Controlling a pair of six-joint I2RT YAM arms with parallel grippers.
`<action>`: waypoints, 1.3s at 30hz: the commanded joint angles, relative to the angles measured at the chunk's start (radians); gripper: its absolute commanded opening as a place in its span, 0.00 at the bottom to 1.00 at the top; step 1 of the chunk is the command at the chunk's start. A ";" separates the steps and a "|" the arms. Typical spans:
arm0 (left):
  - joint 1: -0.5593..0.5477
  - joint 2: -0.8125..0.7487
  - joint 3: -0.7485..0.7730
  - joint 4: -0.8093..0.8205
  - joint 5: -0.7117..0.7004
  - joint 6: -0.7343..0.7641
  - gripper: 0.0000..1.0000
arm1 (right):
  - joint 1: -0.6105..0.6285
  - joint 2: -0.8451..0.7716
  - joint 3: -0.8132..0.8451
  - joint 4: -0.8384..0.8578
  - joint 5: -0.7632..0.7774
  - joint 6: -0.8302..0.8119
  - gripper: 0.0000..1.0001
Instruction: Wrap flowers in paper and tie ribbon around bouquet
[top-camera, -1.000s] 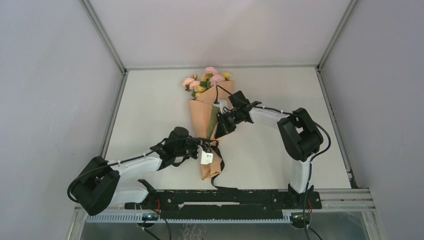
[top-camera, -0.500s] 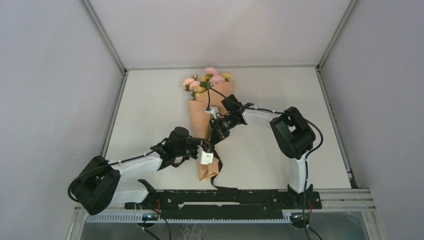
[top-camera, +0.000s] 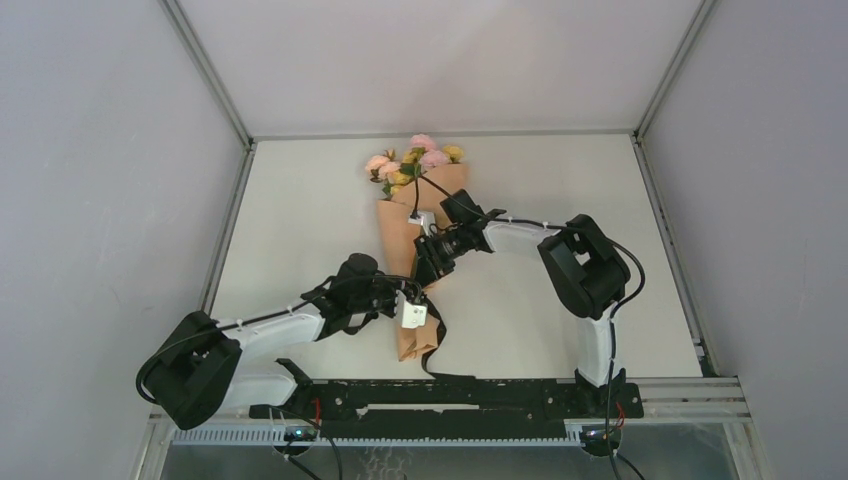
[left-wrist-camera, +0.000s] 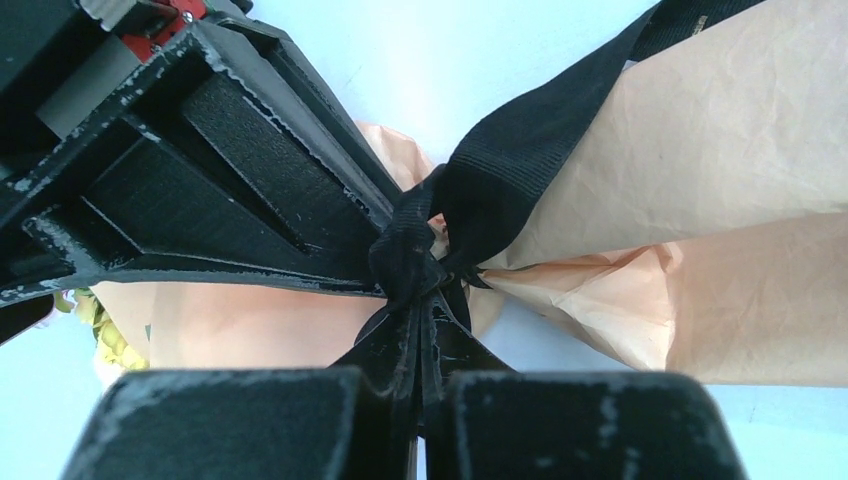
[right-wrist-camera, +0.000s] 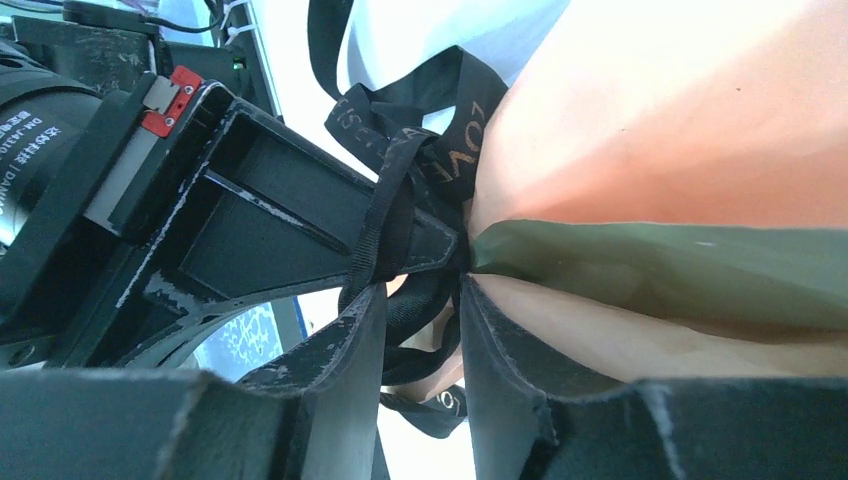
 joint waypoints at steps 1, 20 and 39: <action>-0.005 0.002 0.051 0.055 0.016 -0.005 0.00 | 0.010 -0.021 -0.009 0.078 0.049 0.044 0.42; -0.005 0.010 0.044 0.111 -0.031 -0.024 0.00 | 0.049 -0.050 -0.041 0.115 0.079 0.068 0.41; 0.018 -0.145 0.161 -0.334 0.081 0.006 0.36 | 0.025 -0.154 -0.090 0.095 0.184 0.069 0.00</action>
